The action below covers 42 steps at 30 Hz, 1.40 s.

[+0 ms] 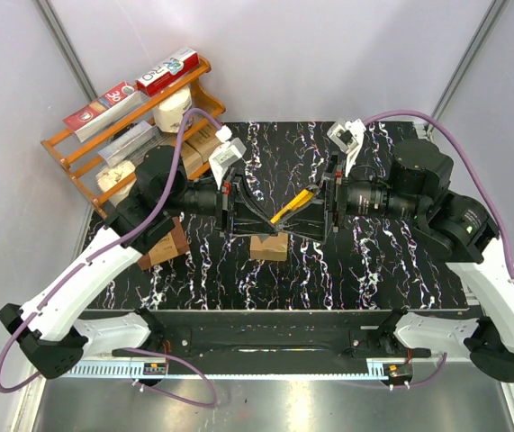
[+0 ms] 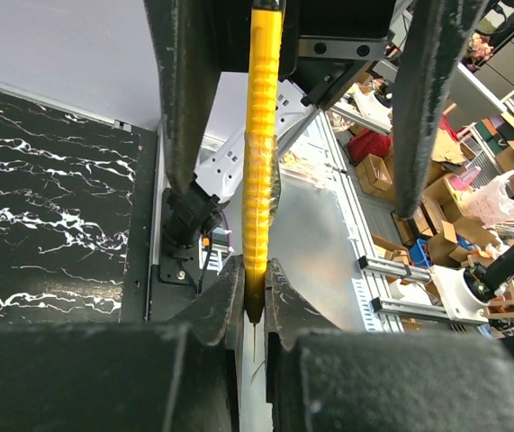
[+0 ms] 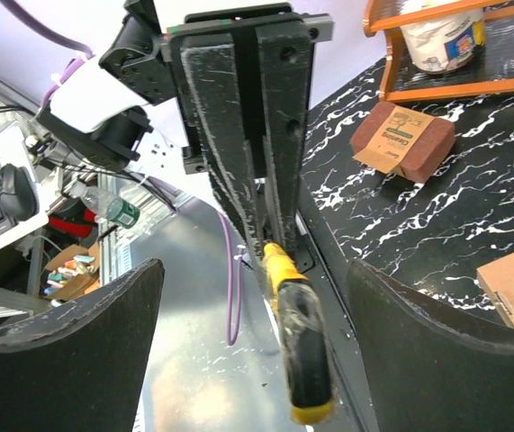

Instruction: Unpack the express box

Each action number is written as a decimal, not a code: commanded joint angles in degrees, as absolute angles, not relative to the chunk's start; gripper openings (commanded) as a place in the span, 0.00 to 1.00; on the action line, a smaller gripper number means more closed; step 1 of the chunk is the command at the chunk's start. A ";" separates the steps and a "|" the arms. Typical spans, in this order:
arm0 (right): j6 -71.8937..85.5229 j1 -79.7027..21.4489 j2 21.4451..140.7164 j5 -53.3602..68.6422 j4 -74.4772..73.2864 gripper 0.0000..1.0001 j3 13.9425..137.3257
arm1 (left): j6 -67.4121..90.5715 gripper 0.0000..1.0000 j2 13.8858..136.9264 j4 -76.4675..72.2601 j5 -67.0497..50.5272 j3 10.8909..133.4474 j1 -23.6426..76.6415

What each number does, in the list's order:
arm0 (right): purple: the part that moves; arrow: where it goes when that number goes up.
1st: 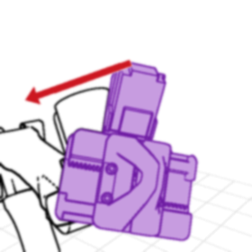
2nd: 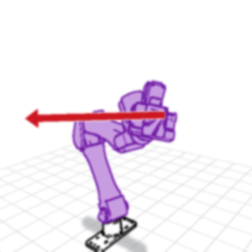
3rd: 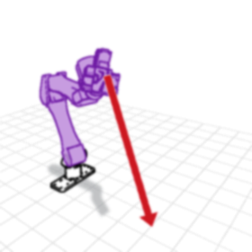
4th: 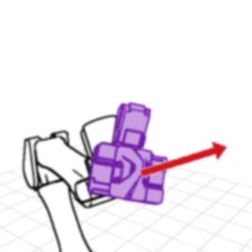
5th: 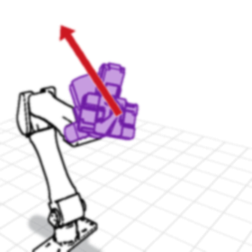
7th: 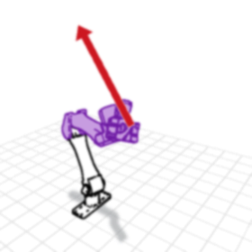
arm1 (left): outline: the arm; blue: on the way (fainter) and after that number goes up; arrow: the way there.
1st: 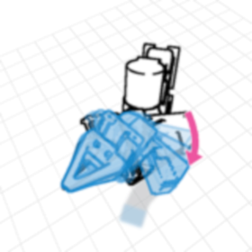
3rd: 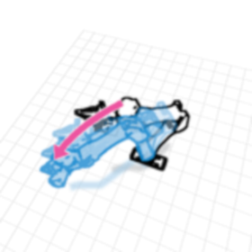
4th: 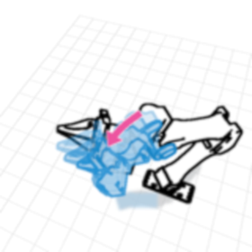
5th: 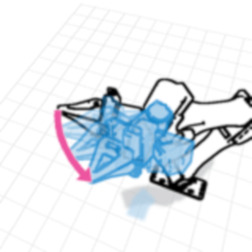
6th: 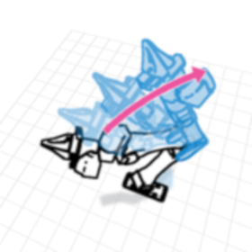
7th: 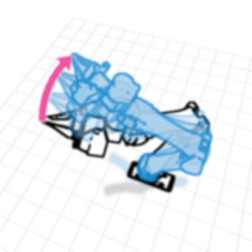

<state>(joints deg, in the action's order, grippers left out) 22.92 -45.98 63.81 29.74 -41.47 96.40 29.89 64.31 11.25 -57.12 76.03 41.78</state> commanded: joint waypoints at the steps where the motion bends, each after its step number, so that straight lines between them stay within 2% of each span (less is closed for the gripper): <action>1: 24.43 -45.88 63.19 33.66 -39.55 0.86 97.12 | 29.01 0.00 64.69 9.84 -60.12 76.37 41.84; 5: 25.13 -45.79 63.02 35.06 -39.46 0.82 97.03 | 26.72 0.00 65.65 13.18 -58.98 77.17 41.84; 9: 25.66 -45.79 63.19 36.91 -39.29 0.72 96.59 | 26.11 0.00 66.53 13.97 -58.71 77.26 41.84; 15: 25.75 -45.88 63.28 37.35 -39.29 0.64 95.89 | 24.79 0.00 67.32 16.17 -57.75 77.69 41.84; 16: 25.66 -45.88 63.37 37.27 -39.37 0.60 95.71 | 24.79 0.00 67.32 16.08 -57.74 77.87 41.84; 22: 24.79 -45.88 63.81 36.74 -40.08 0.52 95.54 | 23.73 0.00 67.50 17.84 -56.25 78.75 41.84; 26: 24.26 -45.88 64.16 36.39 -40.60 0.41 95.80 | 23.38 0.00 67.76 18.46 -55.99 78.84 41.84; 29: 23.64 -45.88 64.51 35.95 -41.31 0.38 96.06 | 23.20 0.00 67.76 18.63 -55.81 78.93 41.84; 32: 23.03 -45.88 64.86 35.68 -41.75 0.28 96.06 | 22.94 0.00 67.85 18.81 -55.98 79.10 41.84; 33: 22.77 -45.88 64.78 35.51 -41.92 0.14 96.06 | 22.77 0.00 68.03 18.90 -55.99 79.10 41.84; 35: 22.33 -45.88 65.13 34.46 -42.36 0.02 96.15 | 22.06 0.01 68.03 19.94 -55.73 79.36 41.75; 39: 21.19 -45.97 65.30 31.30 -44.03 0.00 96.33 | 20.66 0.23 68.03 21.71 -54.67 80.15 41.75; 40: 21.01 -45.88 65.39 29.90 -44.12 0.00 96.33 | 20.13 0.39 67.94 21.97 -54.23 80.50 41.75; 42: 20.74 -45.88 65.13 28.66 -44.30 0.00 96.33 | 19.60 0.54 67.94 22.94 -53.00 80.95 41.66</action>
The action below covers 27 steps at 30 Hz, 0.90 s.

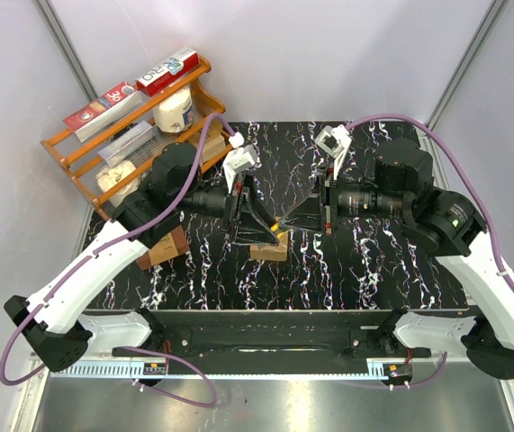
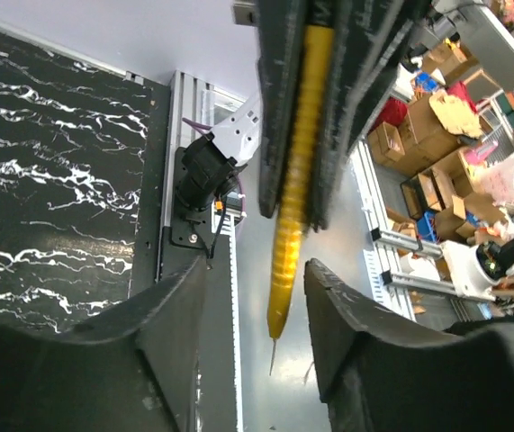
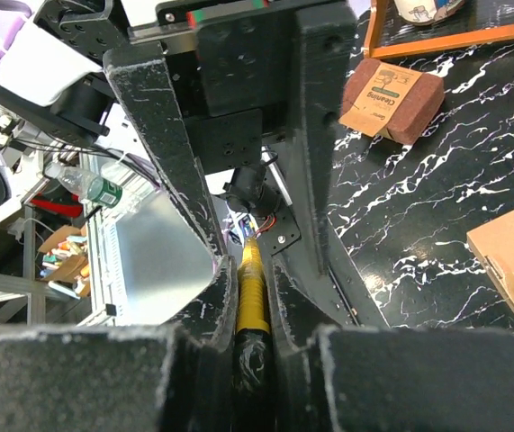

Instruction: Unpack the express box

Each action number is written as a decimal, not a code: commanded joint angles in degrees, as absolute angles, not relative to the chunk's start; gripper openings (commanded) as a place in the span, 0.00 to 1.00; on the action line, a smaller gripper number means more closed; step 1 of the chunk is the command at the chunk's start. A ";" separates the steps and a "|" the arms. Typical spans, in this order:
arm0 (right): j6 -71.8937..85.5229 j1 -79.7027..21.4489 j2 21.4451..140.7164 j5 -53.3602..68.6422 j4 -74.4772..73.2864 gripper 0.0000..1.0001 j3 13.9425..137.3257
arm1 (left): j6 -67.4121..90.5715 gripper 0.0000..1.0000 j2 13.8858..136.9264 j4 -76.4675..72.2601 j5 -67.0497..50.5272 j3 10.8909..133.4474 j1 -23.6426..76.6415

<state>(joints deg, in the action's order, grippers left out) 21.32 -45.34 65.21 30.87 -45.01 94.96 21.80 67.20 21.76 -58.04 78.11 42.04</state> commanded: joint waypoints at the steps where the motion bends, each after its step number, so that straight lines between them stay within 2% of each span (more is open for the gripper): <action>1: 20.66 -45.88 65.13 27.52 -44.30 0.00 96.33 | 19.16 0.72 67.94 23.20 -52.65 81.12 41.49; 4: 20.57 -45.88 65.04 27.07 -44.30 0.00 96.50 | 18.20 0.77 67.77 24.26 -51.77 81.39 41.31; 7: 20.48 -45.88 65.39 28.47 -44.47 0.00 96.85 | 18.37 0.71 68.02 23.64 -53.51 81.30 41.31; 8: 20.22 -45.88 65.56 28.74 -44.56 0.00 96.94 | 18.54 0.61 68.11 23.12 -54.31 81.30 41.31; 11: 19.78 -45.88 65.74 30.49 -45.17 0.00 97.12 | 18.90 0.43 68.55 22.94 -55.20 81.30 41.31; 12: 19.60 -45.97 65.83 31.46 -45.26 0.00 97.21 | 18.90 0.28 68.55 22.94 -55.02 81.21 41.22; 14: 19.51 -45.88 66.09 31.99 -45.53 0.00 97.38 | 18.98 0.18 68.55 22.94 -54.76 81.30 41.22; 15: 19.42 -45.88 66.18 32.60 -46.22 0.12 97.82 | 18.98 0.09 68.47 22.94 -54.84 81.39 41.22; 16: 19.16 -45.88 66.18 33.04 -46.40 0.26 98.00 | 19.07 0.06 68.38 23.03 -54.84 81.47 41.22; 19: 18.55 -45.88 66.18 33.40 -46.93 0.50 98.35 | 18.72 0.00 68.38 23.47 -54.76 81.74 41.13; 24: 17.32 -45.88 66.36 34.36 -48.51 0.52 99.05 | 17.93 0.00 68.29 24.96 -54.75 82.09 40.96; 27: 16.88 -45.88 66.80 34.02 -49.39 0.47 99.14 | 17.84 0.00 68.12 25.05 -55.02 81.83 40.96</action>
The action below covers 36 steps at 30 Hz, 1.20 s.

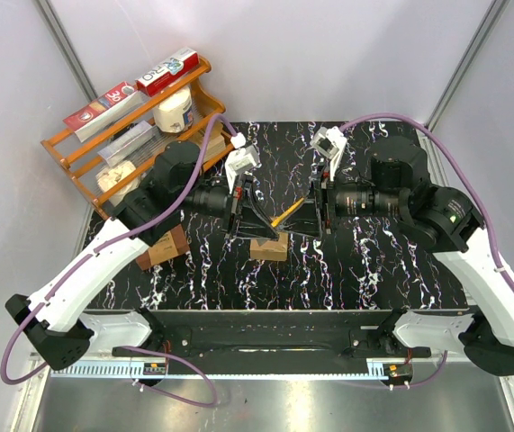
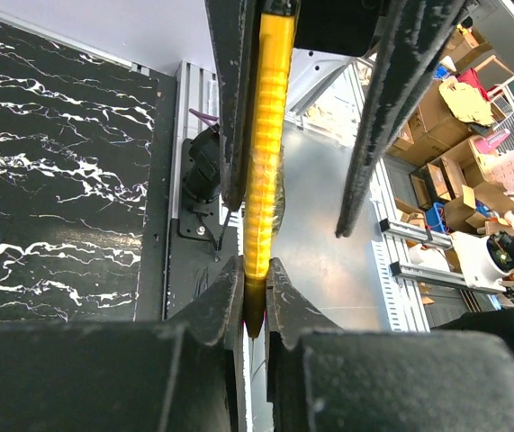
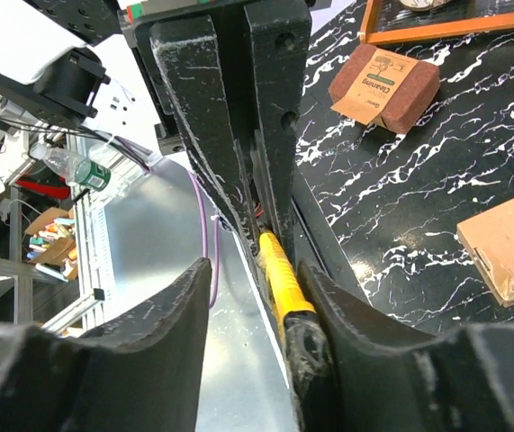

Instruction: Unpack the express box

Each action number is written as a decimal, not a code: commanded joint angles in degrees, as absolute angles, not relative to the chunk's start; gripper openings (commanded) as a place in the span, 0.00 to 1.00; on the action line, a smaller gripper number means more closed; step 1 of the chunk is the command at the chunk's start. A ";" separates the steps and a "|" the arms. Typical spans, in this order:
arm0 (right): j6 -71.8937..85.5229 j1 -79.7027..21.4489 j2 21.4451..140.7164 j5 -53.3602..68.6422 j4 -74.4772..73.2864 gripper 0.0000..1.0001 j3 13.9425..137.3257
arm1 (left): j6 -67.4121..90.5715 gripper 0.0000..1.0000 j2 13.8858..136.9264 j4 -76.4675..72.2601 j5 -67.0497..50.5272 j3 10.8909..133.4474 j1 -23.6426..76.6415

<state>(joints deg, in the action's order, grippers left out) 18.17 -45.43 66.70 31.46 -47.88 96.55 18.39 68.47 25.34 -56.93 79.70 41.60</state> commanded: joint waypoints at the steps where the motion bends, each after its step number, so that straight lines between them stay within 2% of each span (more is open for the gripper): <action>1: 16.61 -45.88 67.06 33.93 -49.66 0.42 99.23 | 17.75 0.00 68.12 25.05 -55.63 81.83 40.96; 2: 16.44 -45.88 67.15 33.84 -49.92 0.34 99.32 | 17.75 0.00 68.12 25.05 -55.72 81.74 40.96; 5: 16.35 -45.88 67.50 33.05 -50.27 0.29 99.58 | 17.75 0.00 68.12 25.22 -56.77 81.48 40.96; 8: 16.44 -45.88 67.59 32.70 -50.19 0.29 99.58 | 17.75 0.00 68.03 25.14 -57.65 81.21 40.96; 11: 16.70 -45.88 67.68 32.26 -49.75 0.41 99.58 | 17.75 0.00 67.94 25.14 -58.44 81.04 40.96; 12: 16.79 -45.88 67.59 31.65 -49.49 0.48 99.49 | 17.93 0.00 67.94 25.05 -58.71 81.04 40.96; 14: 17.14 -45.88 67.59 31.46 -48.70 0.50 99.23 | 18.28 0.00 67.94 24.35 -59.41 80.60 40.96; 19: 17.84 -45.88 67.59 32.70 -47.29 0.45 98.44 | 18.81 0.00 67.85 23.64 -59.68 80.25 40.96; 29: 20.48 -45.79 66.89 30.41 -41.58 0.45 95.89 | 19.25 0.00 67.59 22.59 -60.03 78.93 40.96; 36: 20.83 -45.88 66.97 32.26 -40.78 0.33 94.57 | 19.16 0.00 67.68 22.15 -59.06 79.19 40.96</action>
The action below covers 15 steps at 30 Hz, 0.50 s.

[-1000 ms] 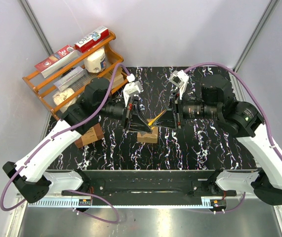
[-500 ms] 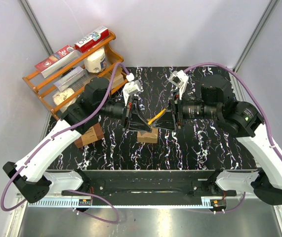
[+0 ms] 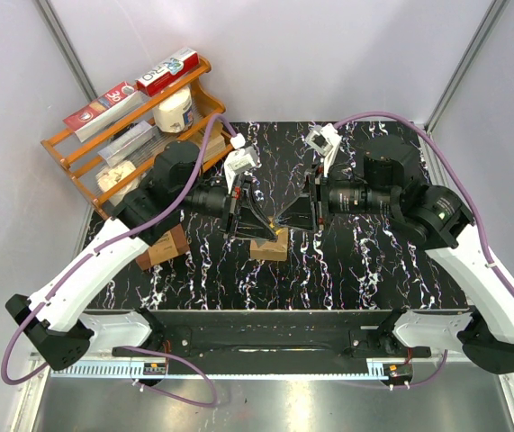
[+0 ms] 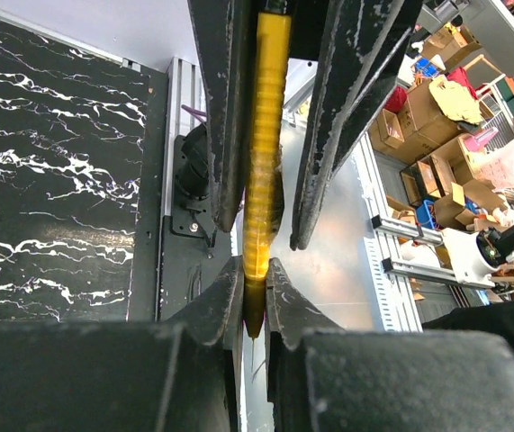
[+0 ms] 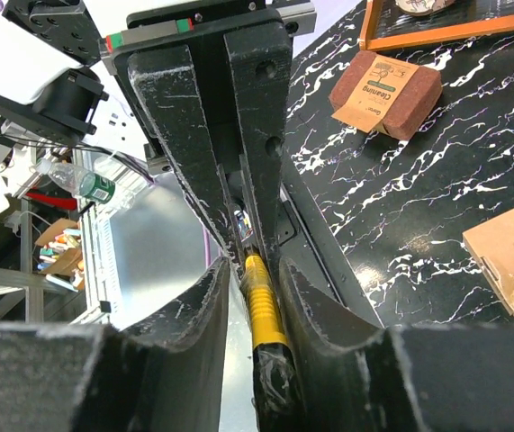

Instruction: Unpack the express box

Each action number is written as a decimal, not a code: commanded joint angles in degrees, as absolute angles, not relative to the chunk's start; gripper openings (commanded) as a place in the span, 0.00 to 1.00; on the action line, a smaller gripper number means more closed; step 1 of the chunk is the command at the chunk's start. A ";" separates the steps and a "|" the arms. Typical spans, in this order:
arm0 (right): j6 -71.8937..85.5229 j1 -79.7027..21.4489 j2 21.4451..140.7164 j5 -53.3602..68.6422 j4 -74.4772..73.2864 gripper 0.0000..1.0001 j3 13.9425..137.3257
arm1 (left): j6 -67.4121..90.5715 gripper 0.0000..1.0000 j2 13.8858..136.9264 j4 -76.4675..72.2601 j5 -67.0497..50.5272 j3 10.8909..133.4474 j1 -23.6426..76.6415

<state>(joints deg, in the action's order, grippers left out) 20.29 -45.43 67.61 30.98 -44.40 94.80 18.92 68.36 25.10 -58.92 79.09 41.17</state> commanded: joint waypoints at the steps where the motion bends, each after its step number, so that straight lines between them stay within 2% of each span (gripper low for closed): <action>1: 20.83 -45.88 66.89 32.43 -40.87 0.34 94.48 | 18.90 0.00 67.68 22.76 -58.63 79.28 40.96; 5: 19.69 -45.88 66.36 33.93 -41.83 0.46 94.66 | 17.49 0.00 67.85 24.61 -58.27 79.98 40.87; 8: 18.46 -45.88 66.01 34.80 -43.06 0.50 95.36 | 16.61 0.00 67.85 25.93 -58.18 80.33 40.78; 13: 17.05 -45.88 66.36 34.98 -45.17 0.44 96.24 | 16.52 0.00 68.03 26.02 -58.10 80.59 40.69; 14: 16.96 -45.88 66.27 34.81 -45.18 0.36 96.33 | 16.52 0.00 68.11 26.02 -58.10 80.51 40.69; 15: 16.88 -45.88 66.36 34.80 -45.18 0.34 96.33 | 16.52 0.00 68.12 26.10 -58.01 80.68 40.61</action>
